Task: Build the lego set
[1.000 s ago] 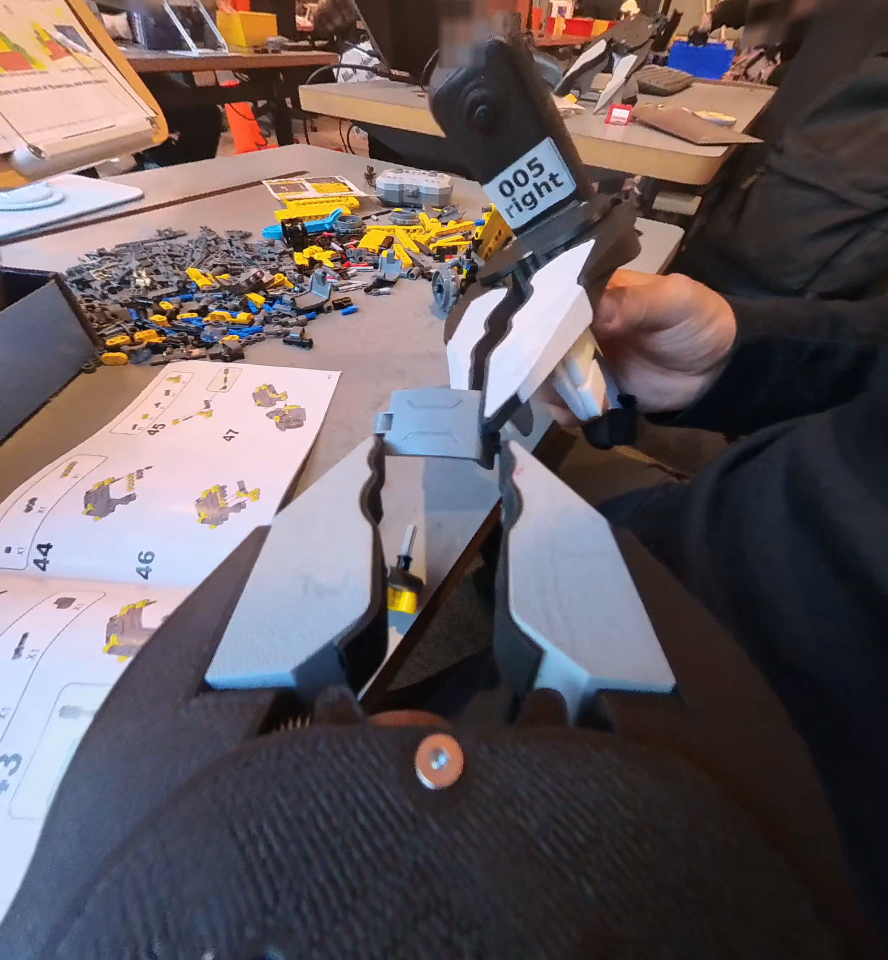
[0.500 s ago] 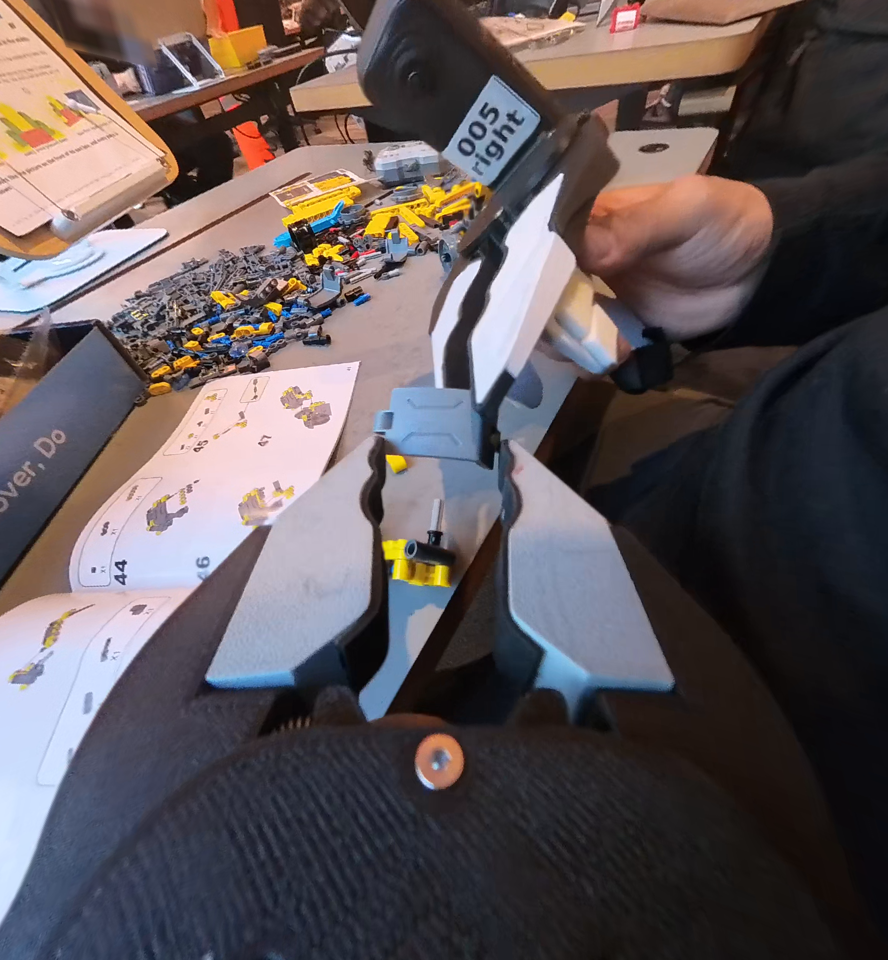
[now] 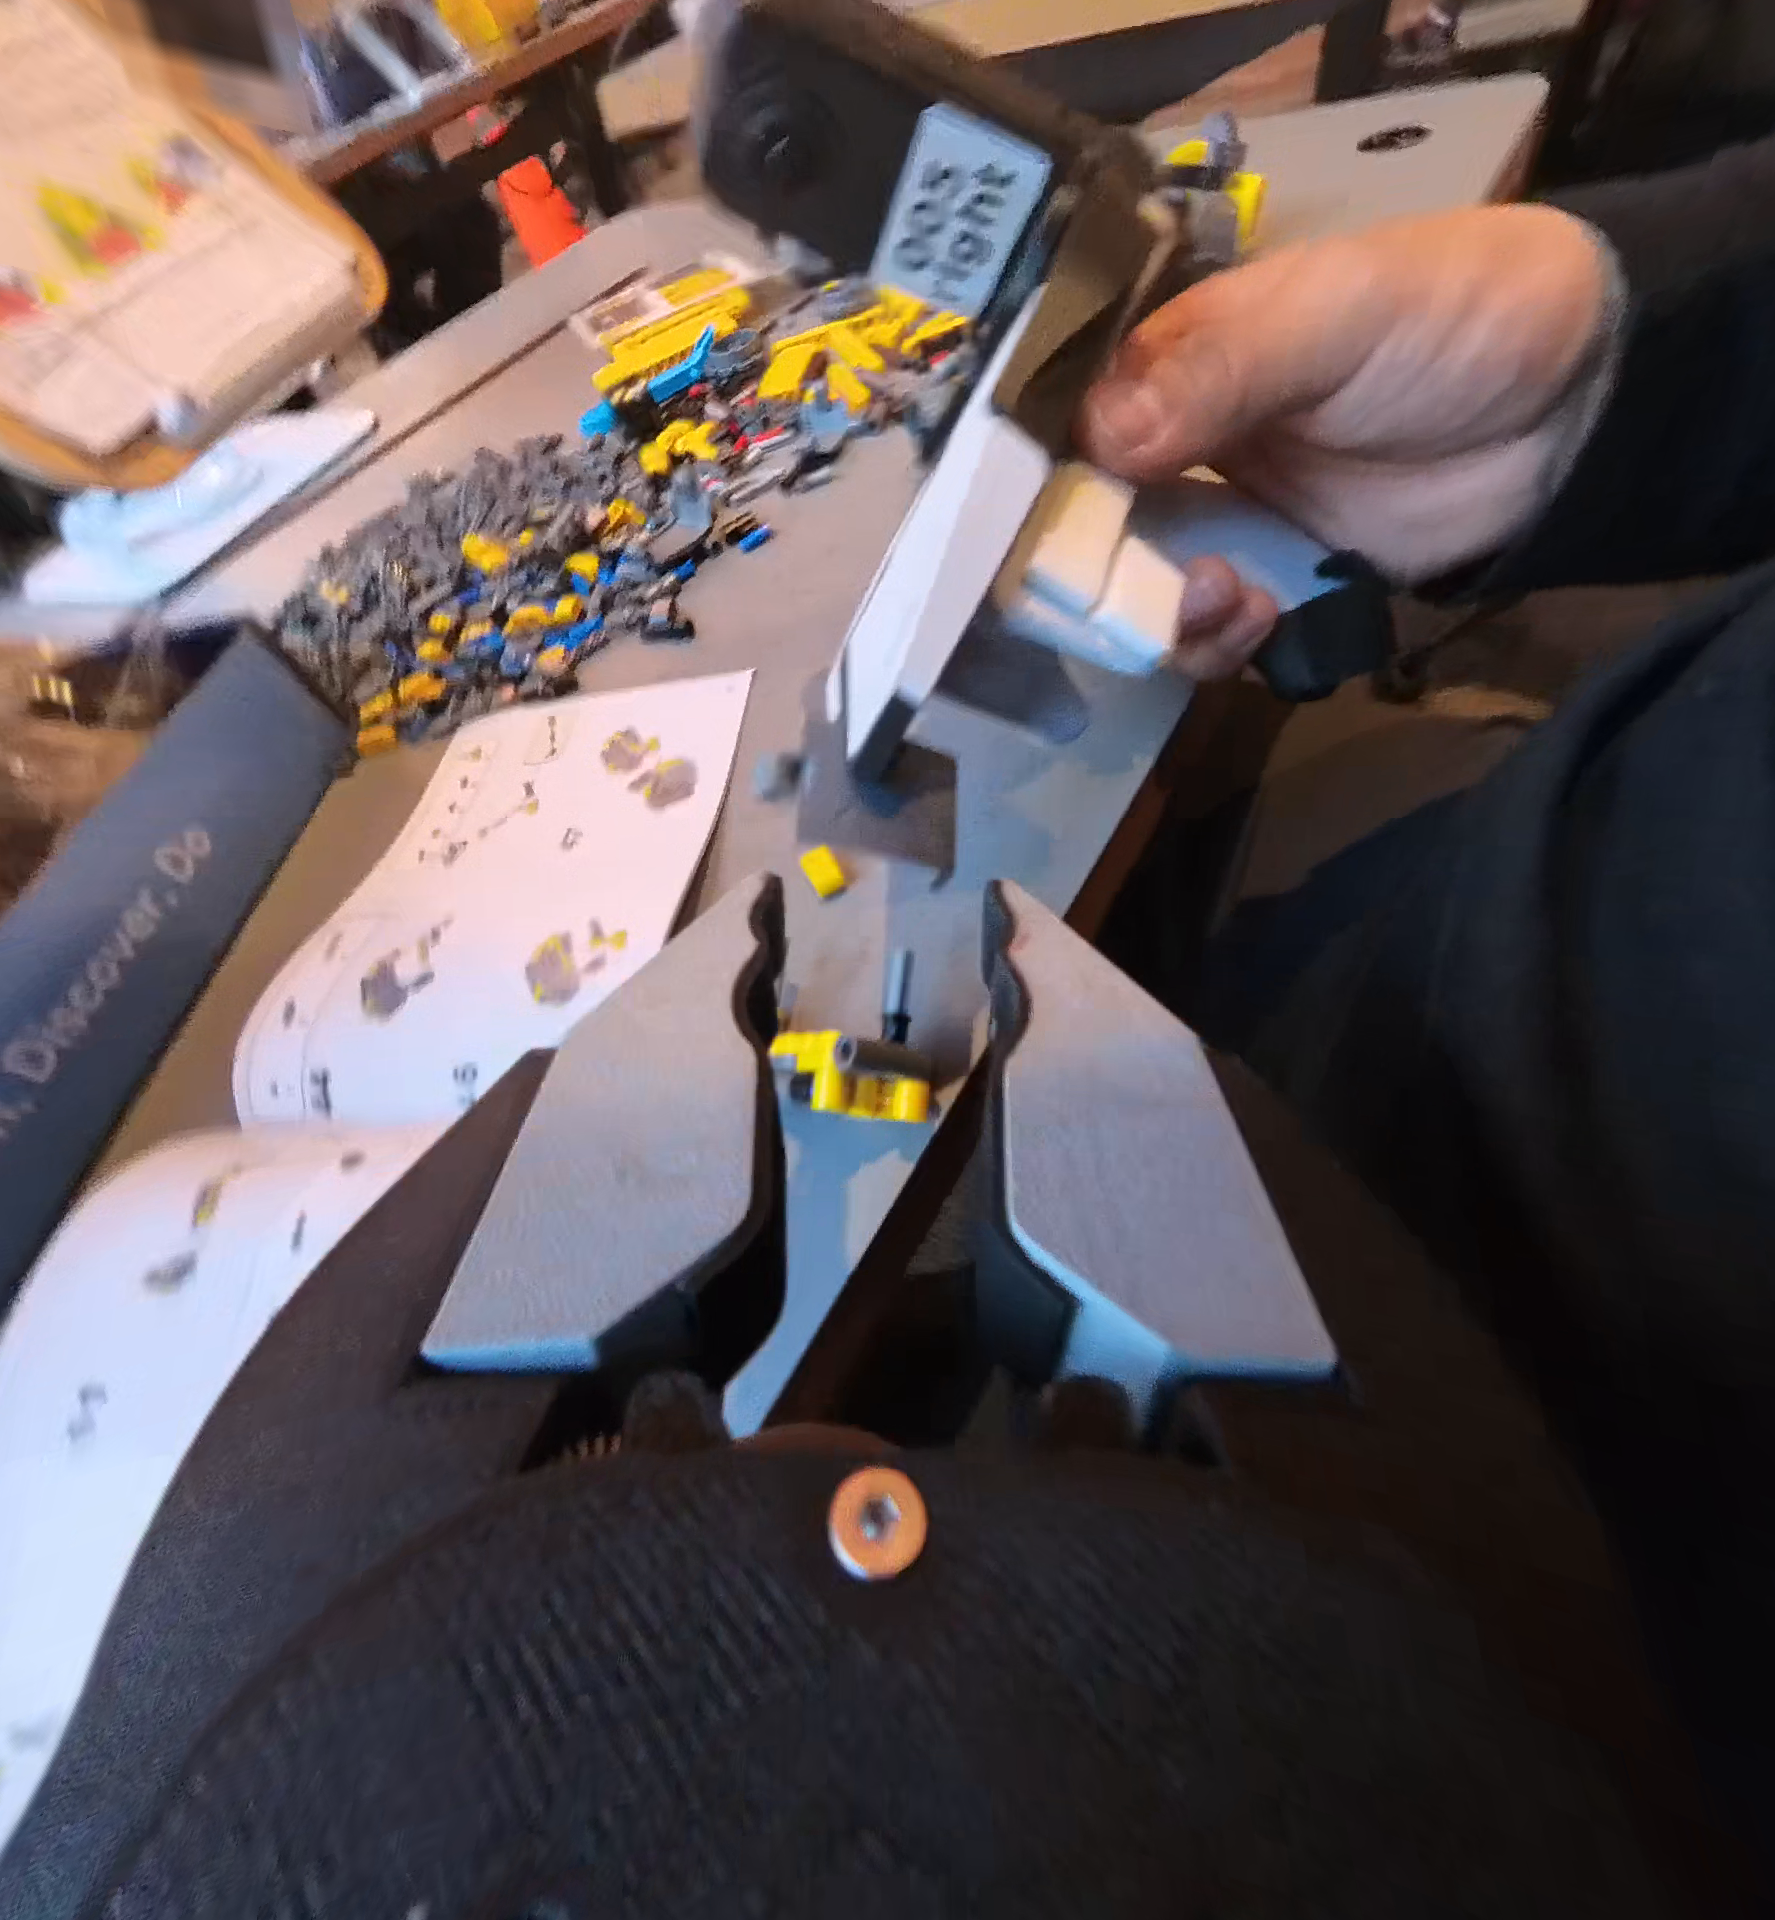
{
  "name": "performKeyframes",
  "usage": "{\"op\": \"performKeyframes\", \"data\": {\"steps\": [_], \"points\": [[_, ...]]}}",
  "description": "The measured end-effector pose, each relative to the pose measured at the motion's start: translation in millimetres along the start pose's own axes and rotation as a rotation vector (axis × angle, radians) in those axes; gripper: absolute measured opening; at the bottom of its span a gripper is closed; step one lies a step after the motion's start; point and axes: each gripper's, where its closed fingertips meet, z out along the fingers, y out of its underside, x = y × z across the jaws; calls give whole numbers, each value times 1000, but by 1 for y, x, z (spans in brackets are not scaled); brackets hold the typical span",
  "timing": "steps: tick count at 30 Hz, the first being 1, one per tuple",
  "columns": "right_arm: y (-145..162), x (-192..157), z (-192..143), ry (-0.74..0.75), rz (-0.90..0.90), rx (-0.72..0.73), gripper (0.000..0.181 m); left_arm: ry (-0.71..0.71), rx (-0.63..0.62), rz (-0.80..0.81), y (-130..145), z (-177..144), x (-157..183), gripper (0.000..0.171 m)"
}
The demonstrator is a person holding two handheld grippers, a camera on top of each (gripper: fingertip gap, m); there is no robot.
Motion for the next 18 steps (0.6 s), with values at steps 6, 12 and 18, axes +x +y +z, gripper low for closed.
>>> {"op": "performKeyframes", "data": {"steps": [6,12,18], "points": [[-2,7,-6,86,-99,9,1,41,-242,-515,42,-5,-22,50],[6,15,-11,213,-230,-23,2,243,-309,-817,43,3,-2,53],[0,9,-25,287,-402,-12,1,192,-411,-822,44,10,-7,52]]}}
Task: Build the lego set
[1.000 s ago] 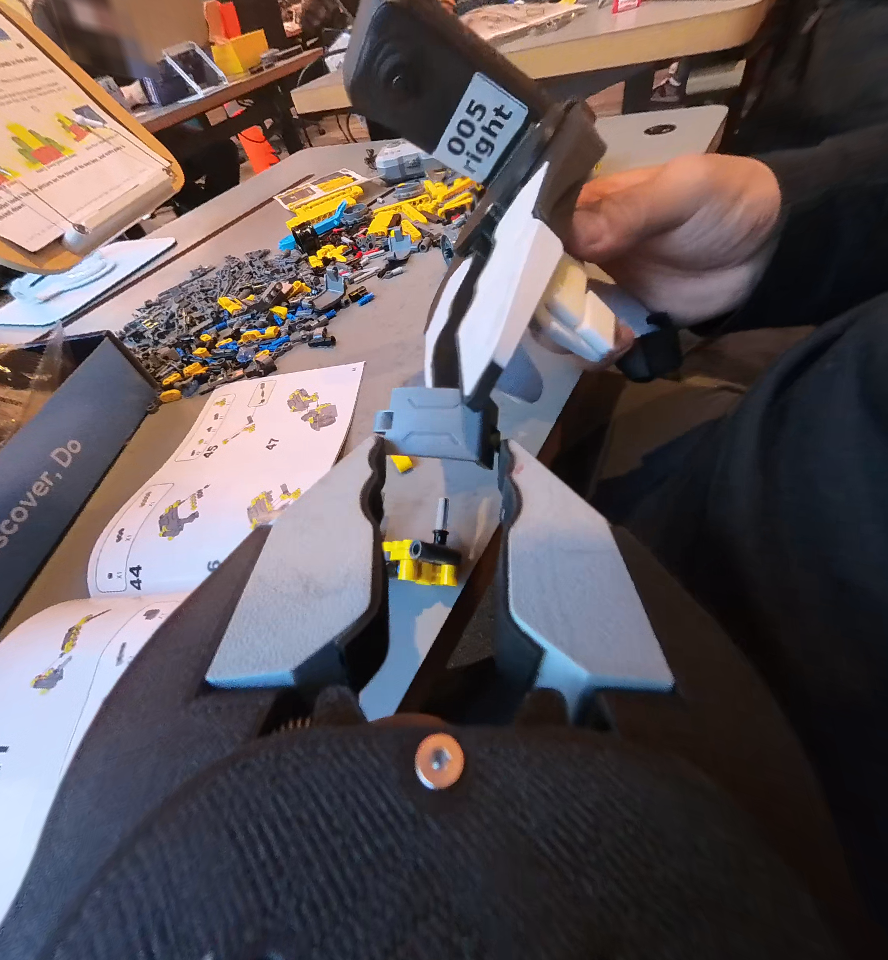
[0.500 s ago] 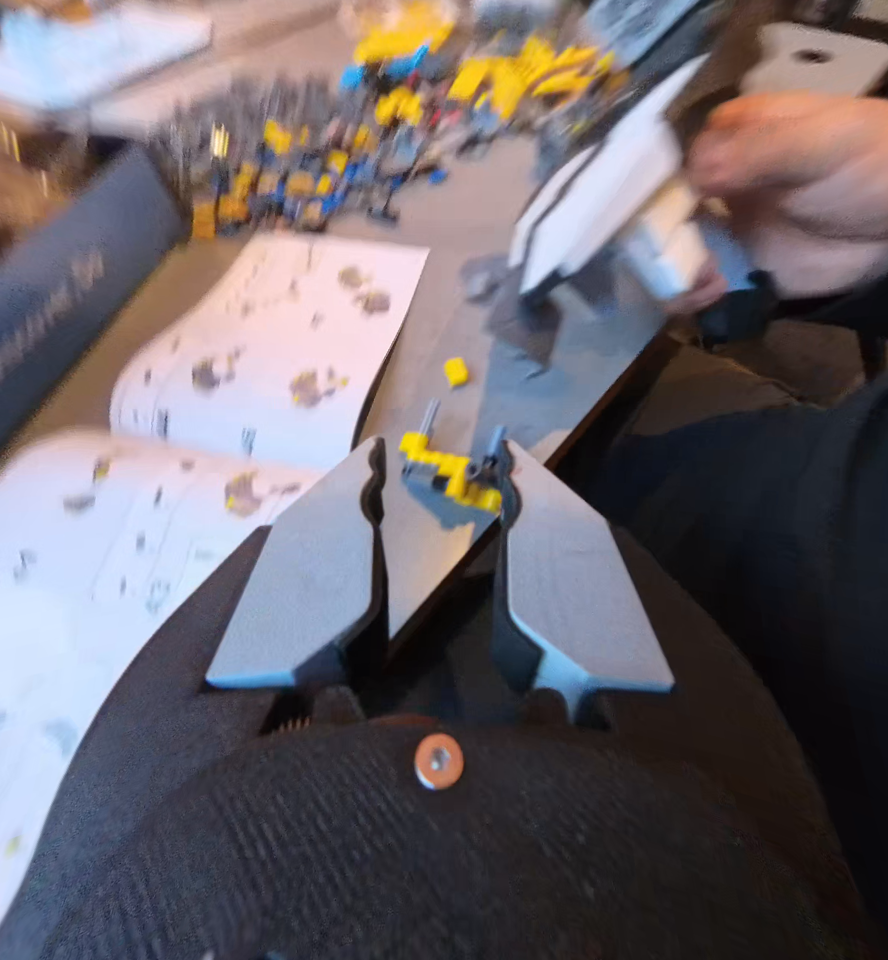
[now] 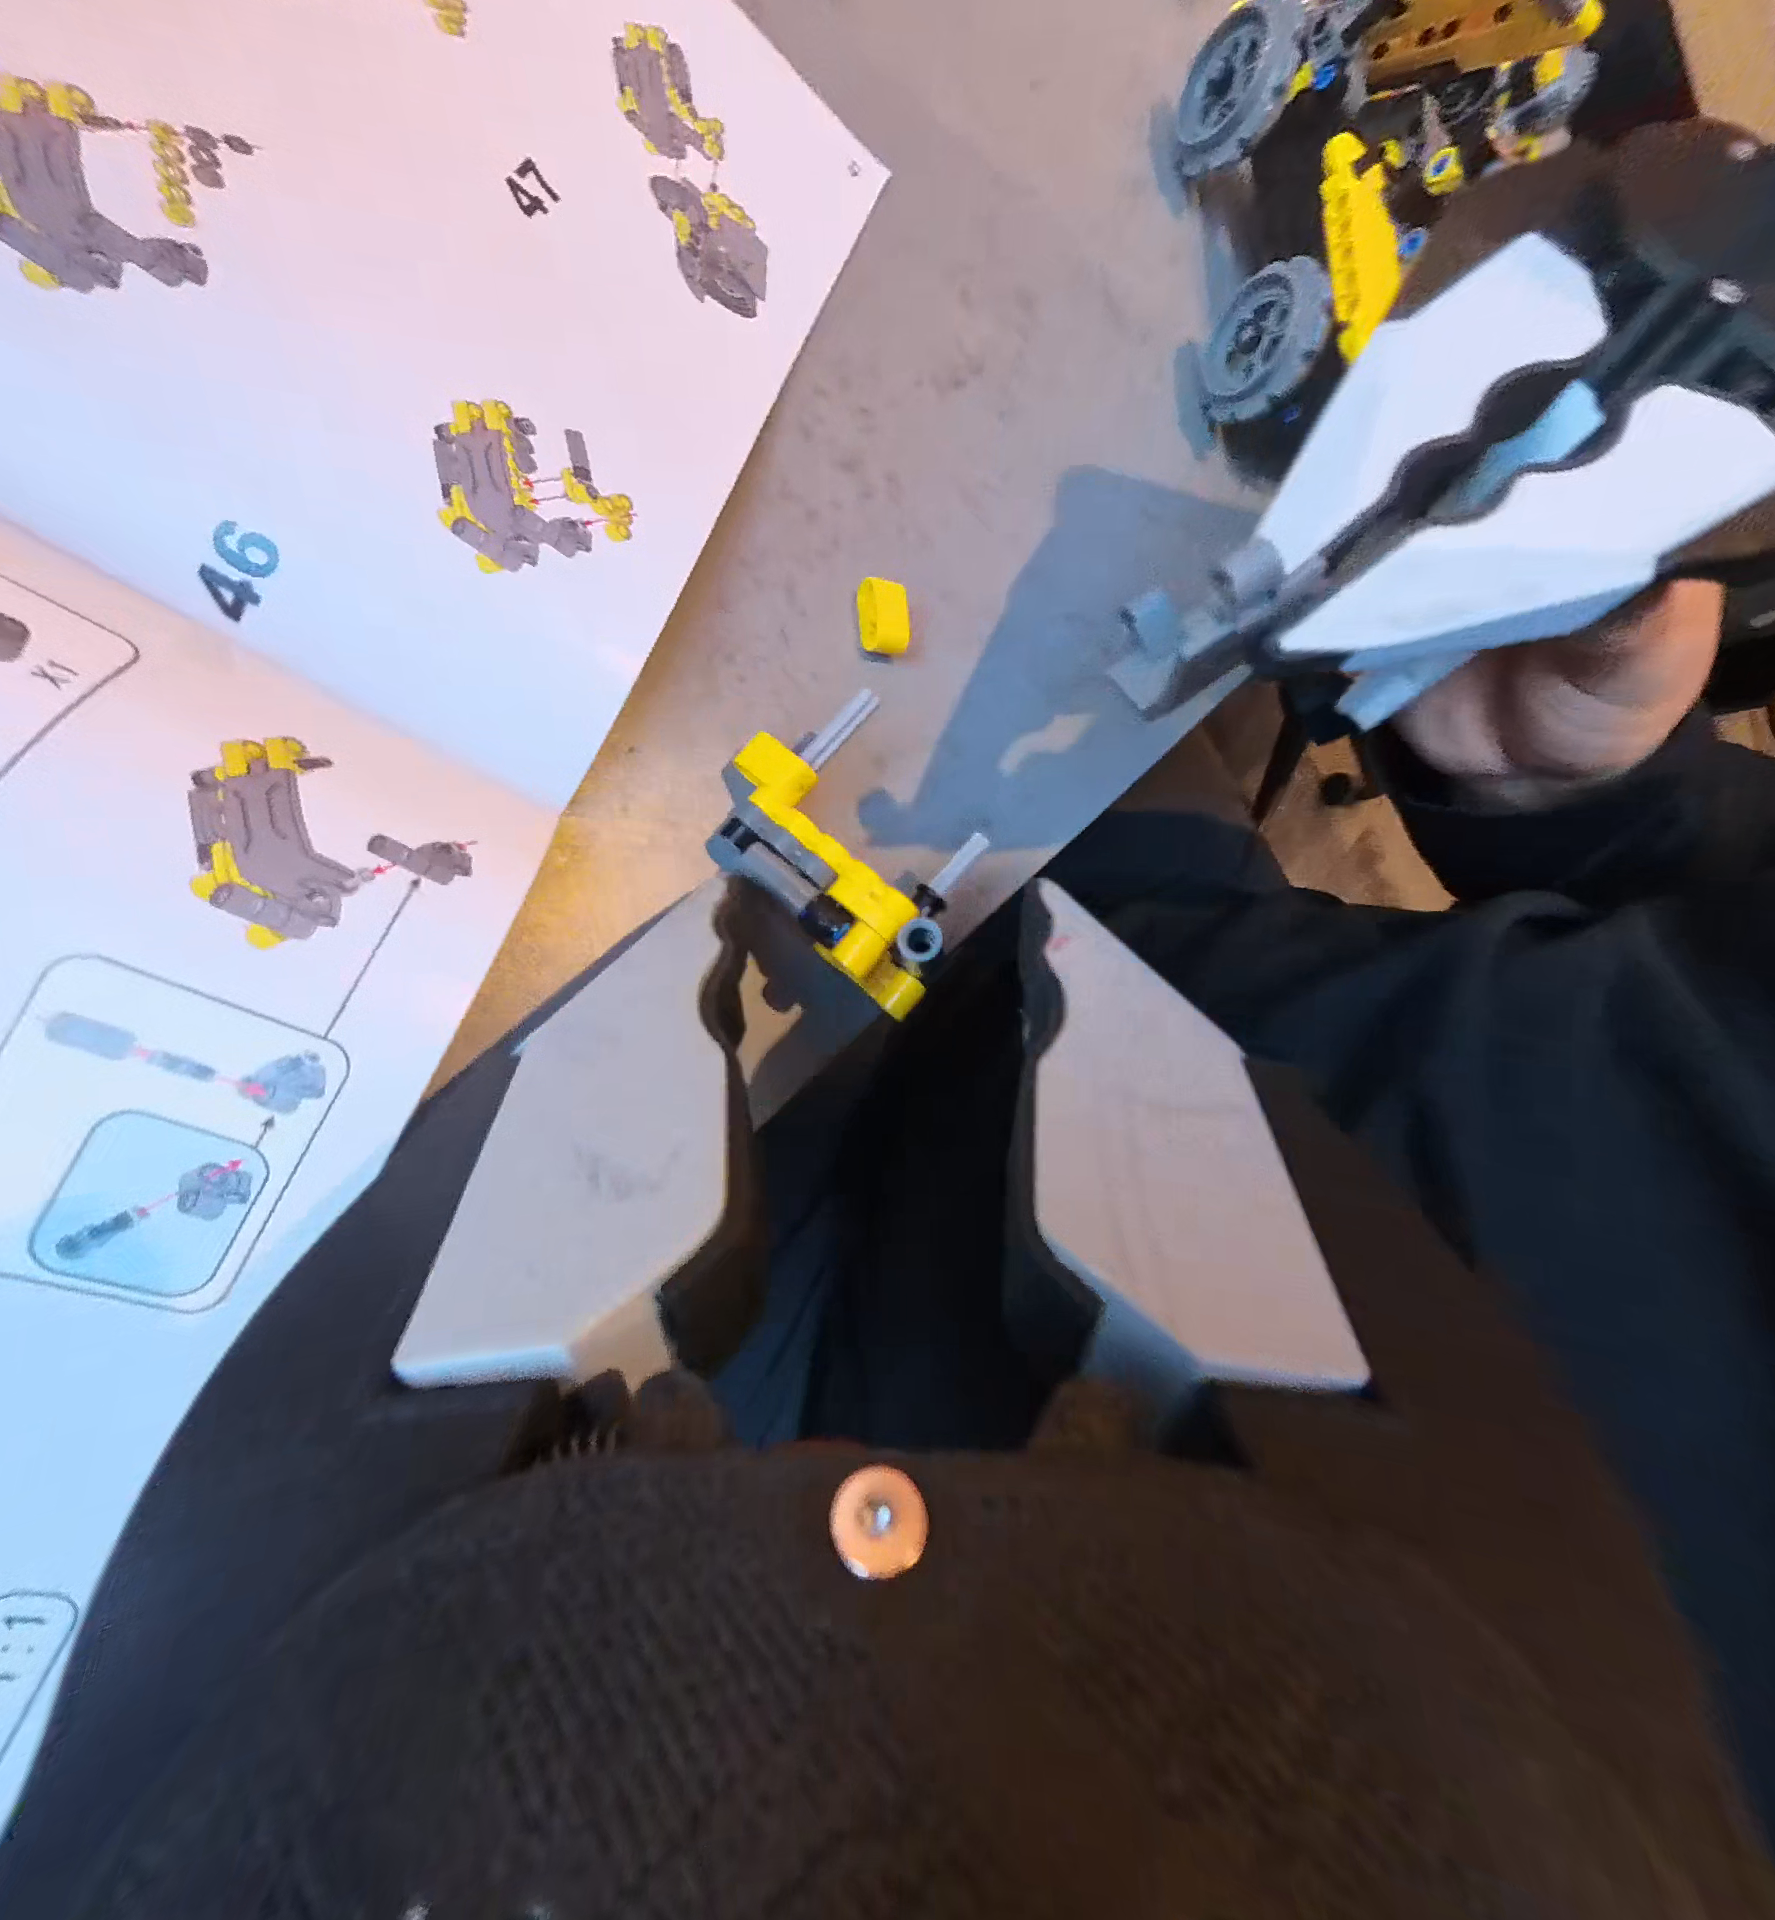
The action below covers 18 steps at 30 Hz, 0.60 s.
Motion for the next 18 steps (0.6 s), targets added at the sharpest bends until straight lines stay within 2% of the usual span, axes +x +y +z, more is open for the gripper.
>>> {"op": "performKeyframes", "data": {"steps": [3,5,10,12,15,18], "points": [[5,-6,-4,-26,-27,-5,1,-63,-25,7,-4,-2,-4,49],[8,-10,-7,-50,-21,3,1,-98,-71,31,-2,-2,-7,35],[11,-19,-13,-139,88,62,1,-73,-178,26,7,10,-1,17],[19,-17,-12,-136,130,49,2,-94,-165,45,3,13,-2,17],[21,-16,-12,-157,226,84,2,-179,-49,177,-12,12,1,17],[10,-16,-16,-230,360,194,2,-293,186,389,-33,1,9,17]]}}
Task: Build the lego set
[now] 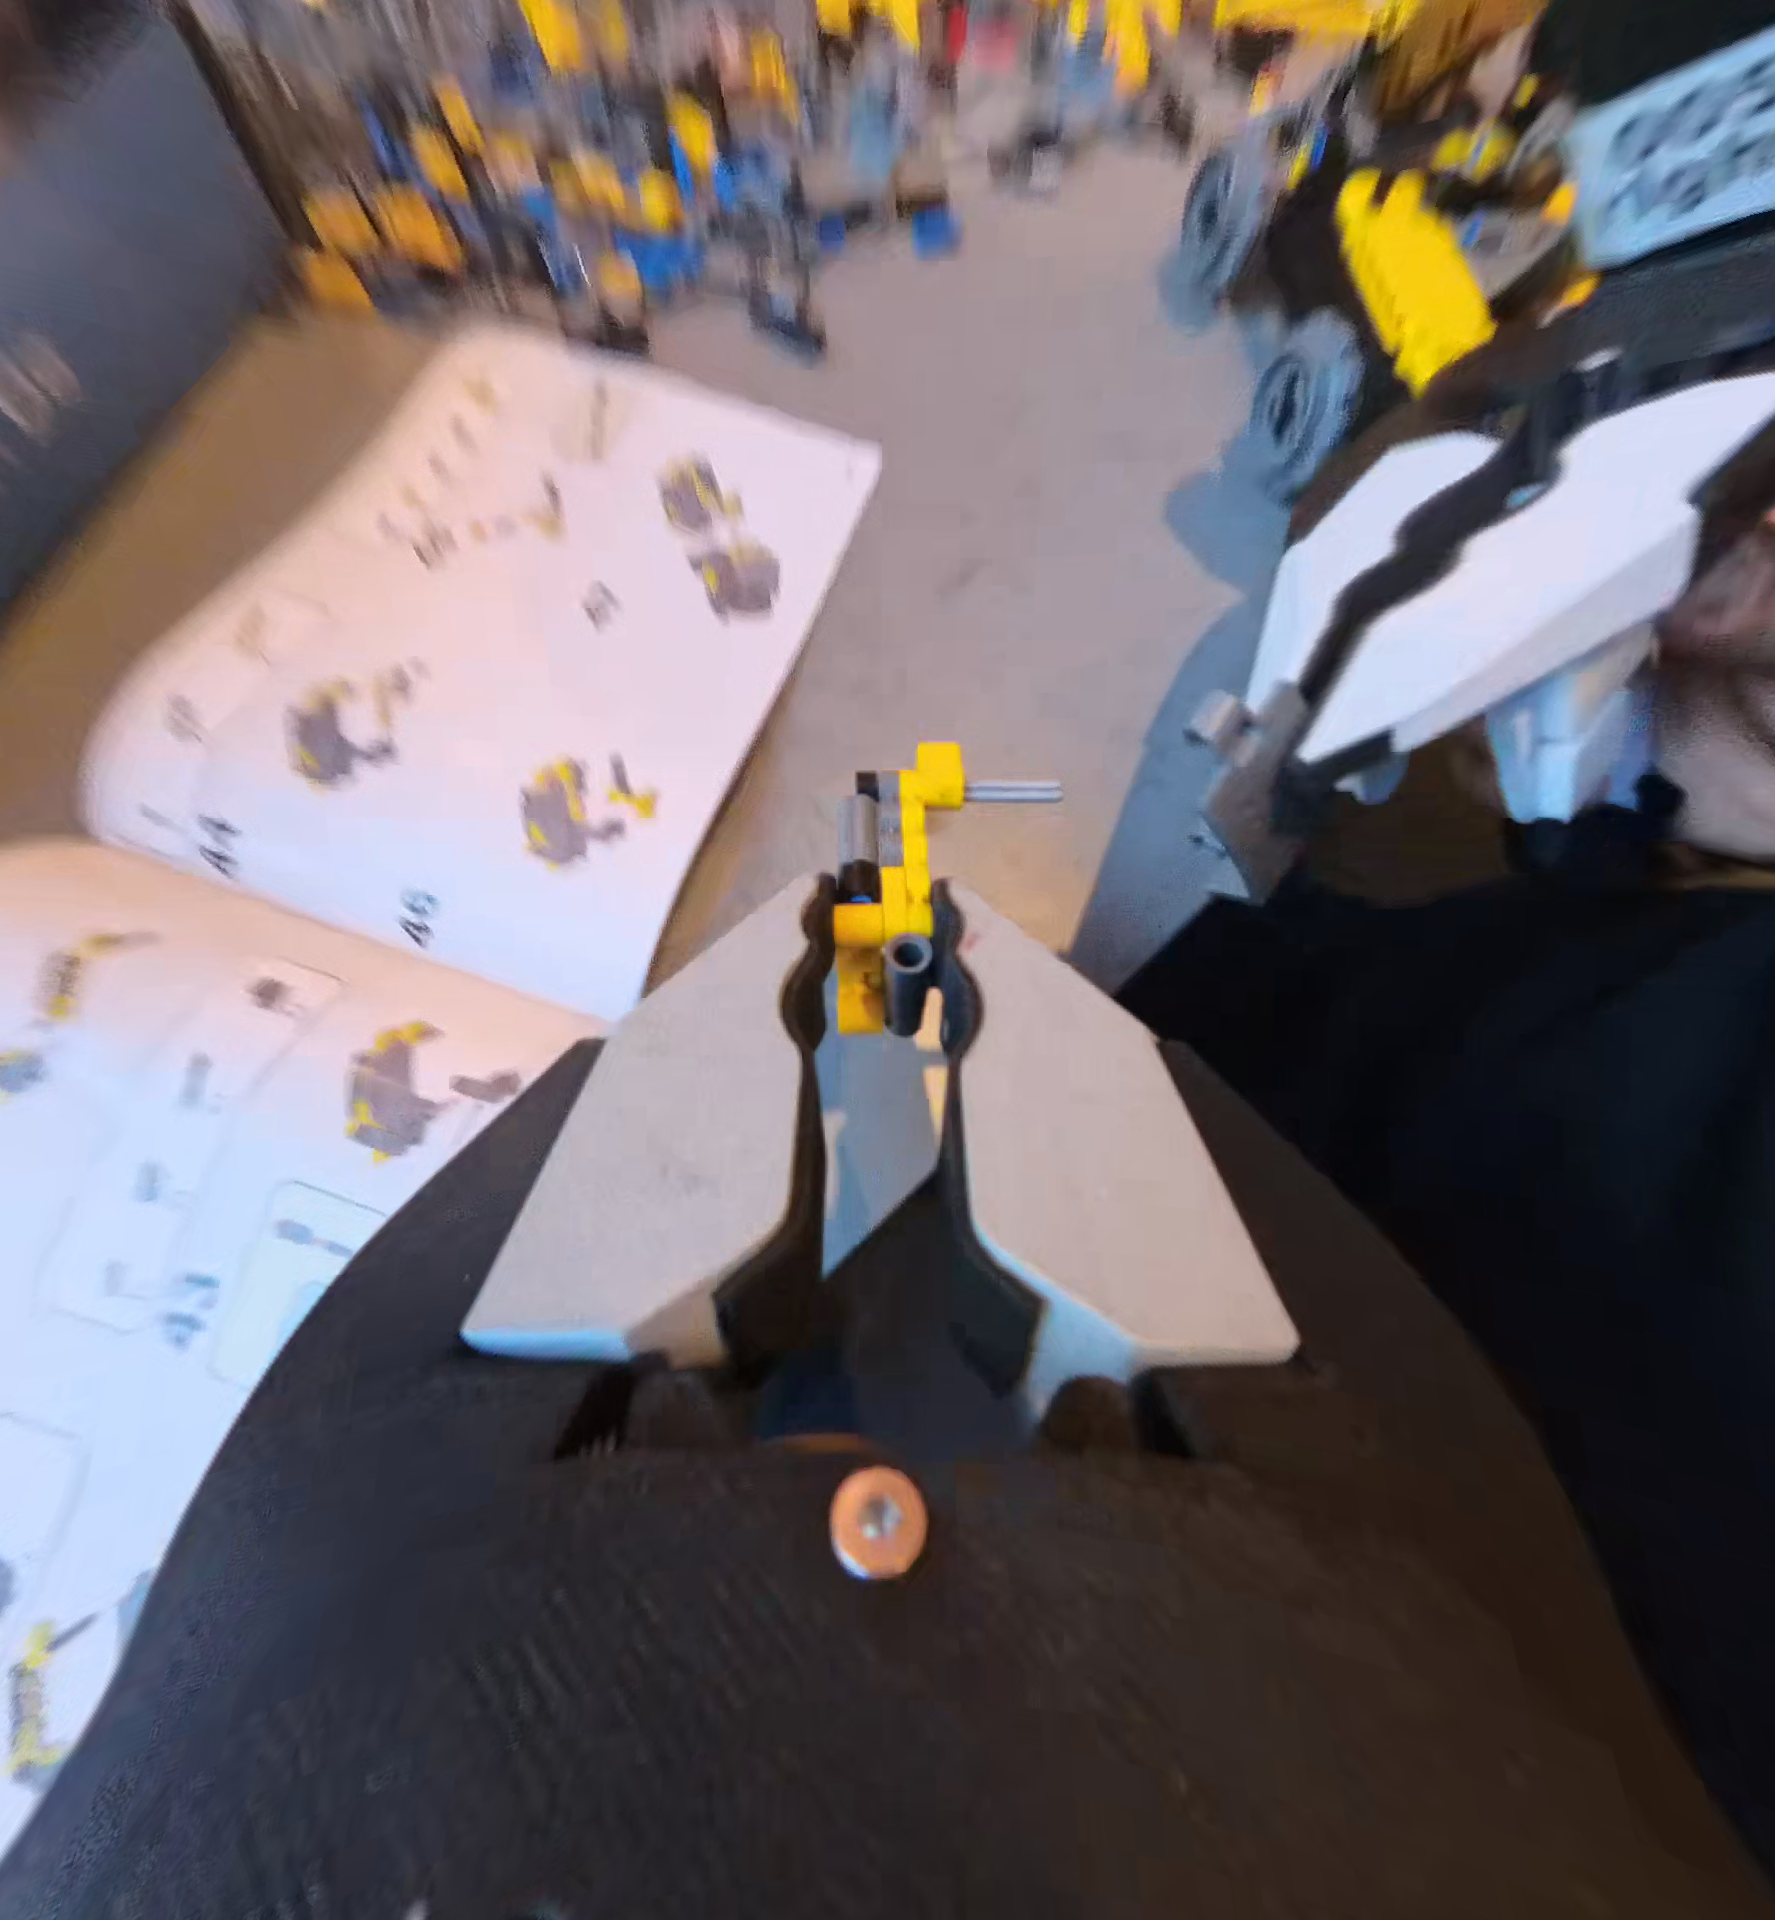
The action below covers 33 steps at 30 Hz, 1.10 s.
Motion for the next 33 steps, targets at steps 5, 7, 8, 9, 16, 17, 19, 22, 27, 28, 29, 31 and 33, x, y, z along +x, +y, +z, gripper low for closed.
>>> {"op": "performKeyframes", "data": {"steps": [5,7,8,9,16,17,19,22,27,28,29,31,33], "points": [[-28,-5,5,-62,78,157,1,-187,395,86,-34,-32,-9,16],[-39,-11,9,-111,105,210,2,-206,456,64,-40,-39,-13,16],[-43,-12,11,-133,132,233,2,-221,488,61,-44,-44,-15,16],[-47,-12,13,-146,158,254,2,-241,522,79,-49,-49,-17,16],[-58,-12,26,-200,257,324,2,-338,576,259,-67,-55,-20,17],[-60,-12,26,-201,267,332,2,-346,582,268,-68,-55,-22,16],[-61,-10,28,-192,278,339,2,-358,600,290,-69,-58,-24,16],[-60,-9,32,-182,283,342,2,-380,619,321,-70,-61,-25,16],[-62,-10,35,-212,293,372,1,-390,660,298,-70,-65,-25,16],[-62,-11,36,-223,301,375,2,-384,665,281,-69,-64,-26,16],[-61,-10,37,-233,308,376,2,-379,673,263,-68,-63,-26,16],[-59,-10,40,-254,331,375,2,-373,693,238,-67,-63,-23,16],[-57,-9,42,-259,346,372,2,-368,709,219,-66,-61,-19,17]]}}
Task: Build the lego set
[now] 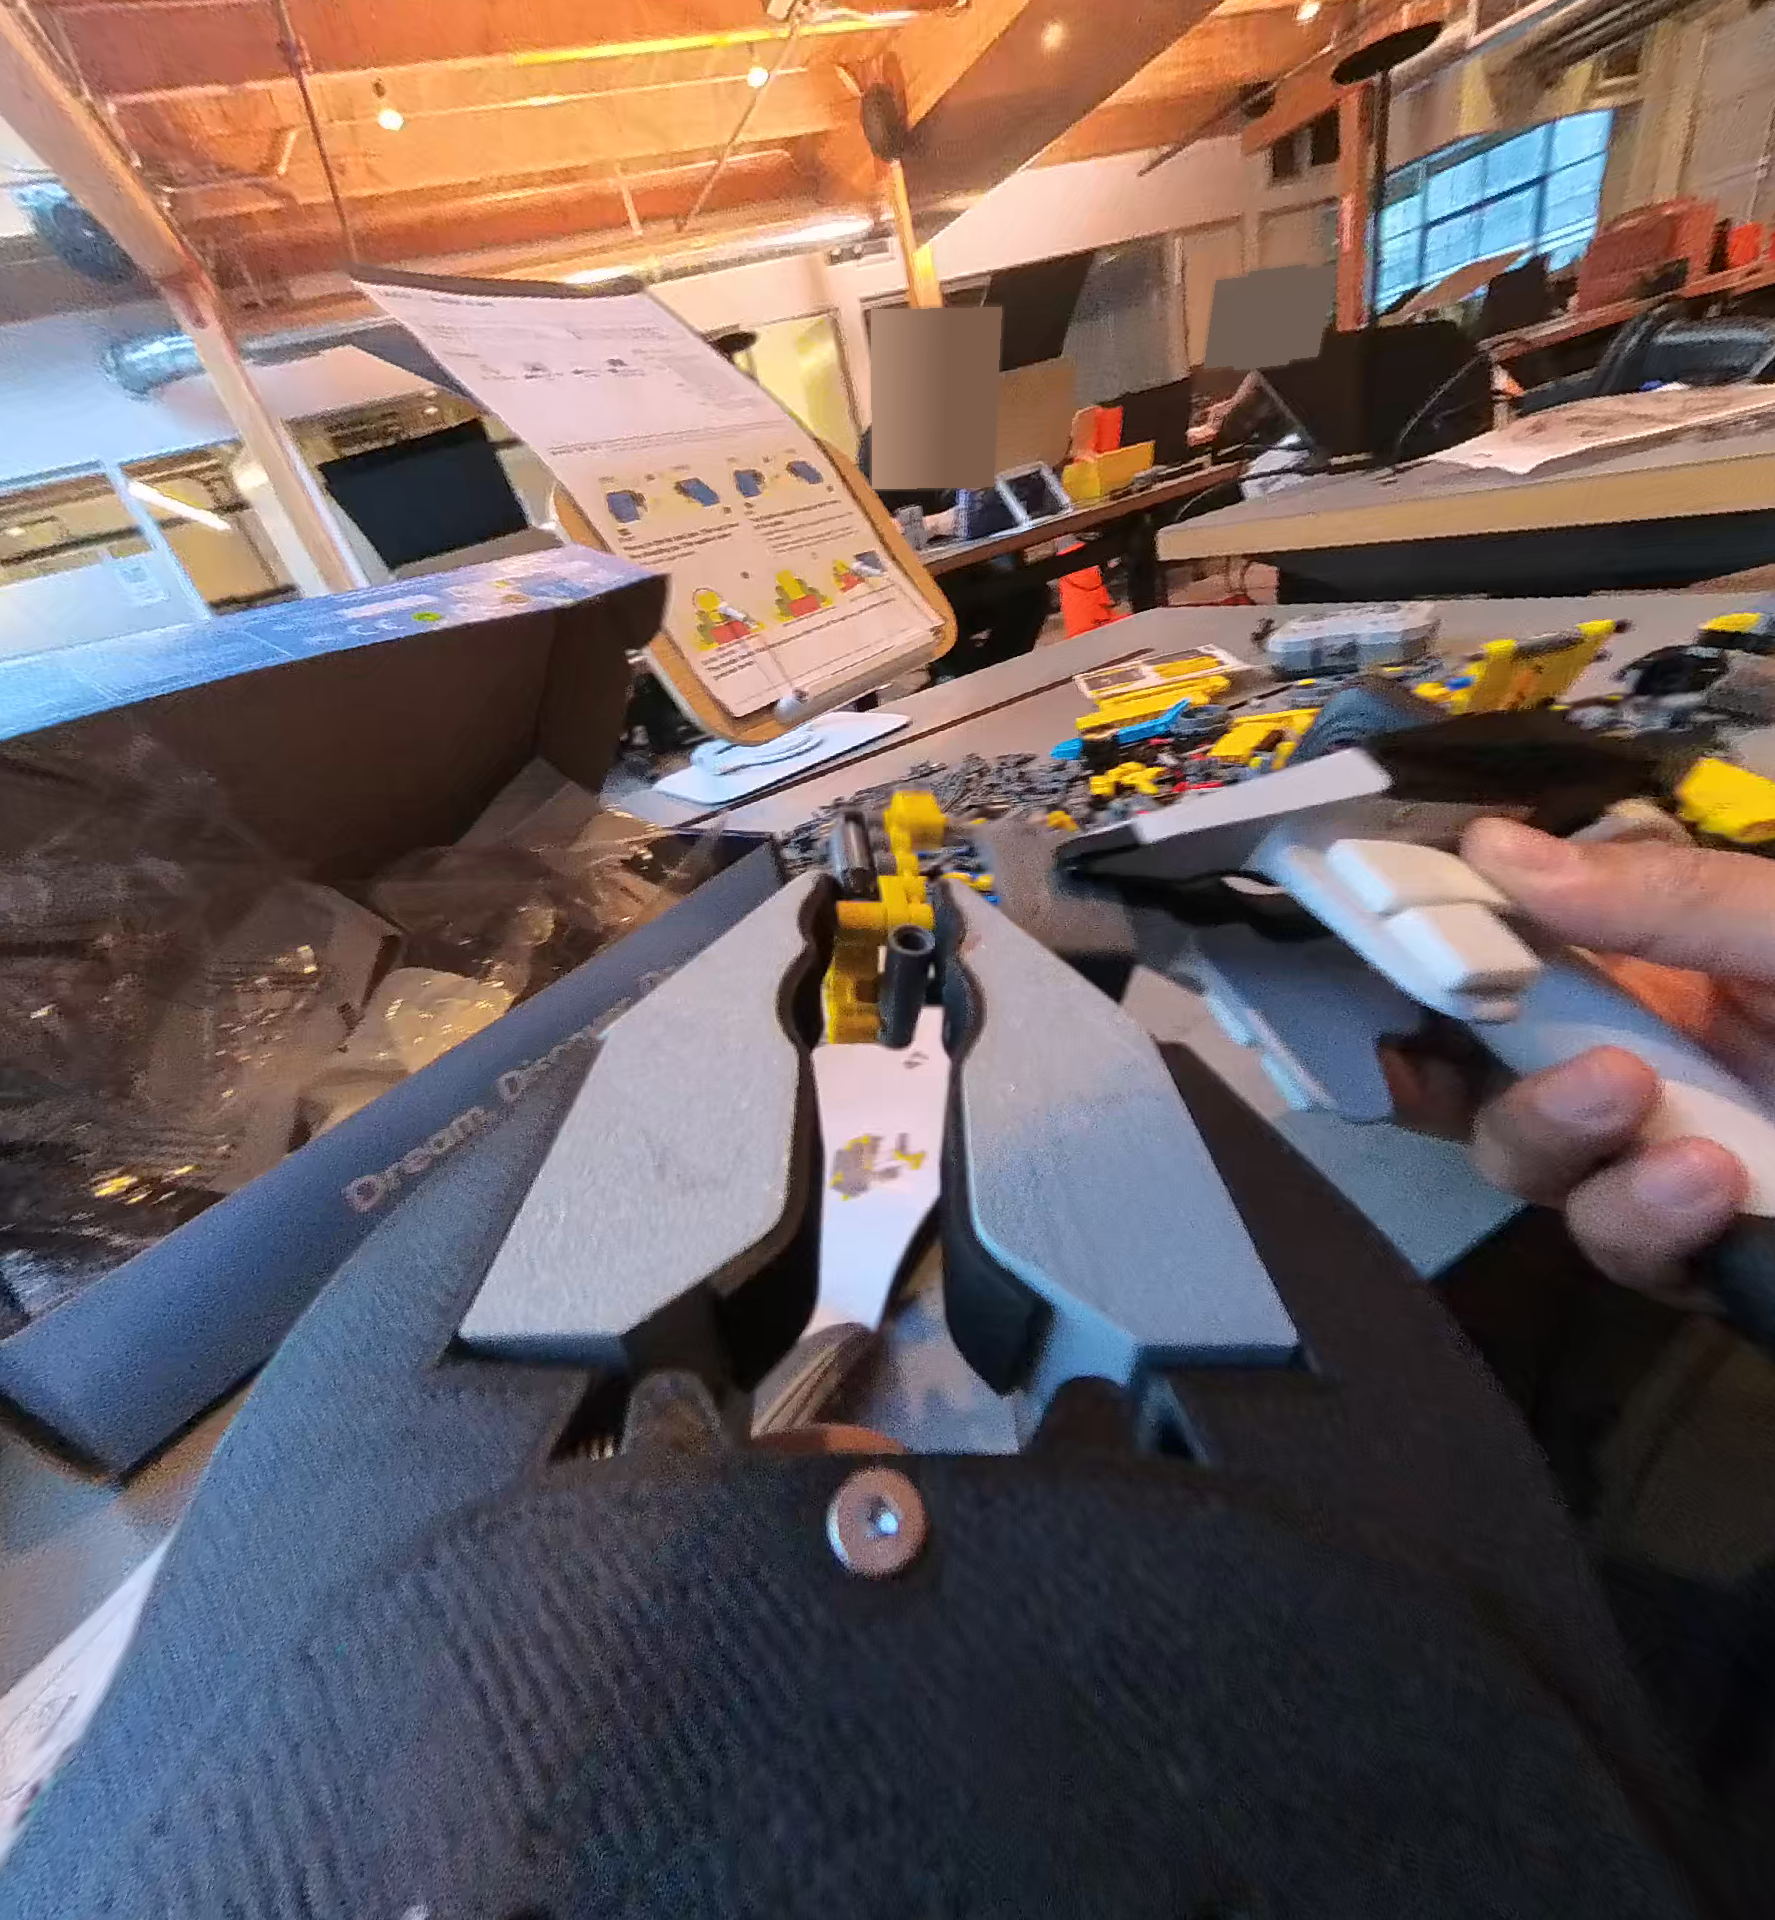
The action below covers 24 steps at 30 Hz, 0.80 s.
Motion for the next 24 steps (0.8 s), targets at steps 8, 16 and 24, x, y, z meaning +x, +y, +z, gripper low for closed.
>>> {"op": "performKeyframes", "data": {"steps": [8,16,24], "points": [[5,7,-2,54,-39,-83,3,37,40,29,4,-3,4,17],[11,8,-3,49,-84,-185,1,177,68,-50,6,-8,13,22],[11,6,-9,112,-258,-286,0,539,-37,-345,16,-21,27,20]]}}
